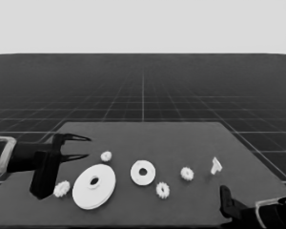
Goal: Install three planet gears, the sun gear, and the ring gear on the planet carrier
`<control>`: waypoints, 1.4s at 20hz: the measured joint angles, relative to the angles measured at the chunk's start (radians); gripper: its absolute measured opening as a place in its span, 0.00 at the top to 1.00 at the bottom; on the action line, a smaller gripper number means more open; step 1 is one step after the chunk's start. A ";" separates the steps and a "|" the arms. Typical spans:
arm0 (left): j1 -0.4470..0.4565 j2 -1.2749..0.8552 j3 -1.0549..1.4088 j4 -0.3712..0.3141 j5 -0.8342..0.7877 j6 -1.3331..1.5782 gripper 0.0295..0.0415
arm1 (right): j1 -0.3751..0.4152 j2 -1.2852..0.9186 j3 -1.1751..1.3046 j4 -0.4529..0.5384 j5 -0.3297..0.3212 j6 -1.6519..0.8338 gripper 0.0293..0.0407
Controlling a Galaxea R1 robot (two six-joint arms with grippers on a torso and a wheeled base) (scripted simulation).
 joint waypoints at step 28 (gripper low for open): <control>0.619 0.291 -0.793 0.032 0.592 -1.229 0.86 | -0.006 0.000 -0.003 0.000 0.000 0.000 0.19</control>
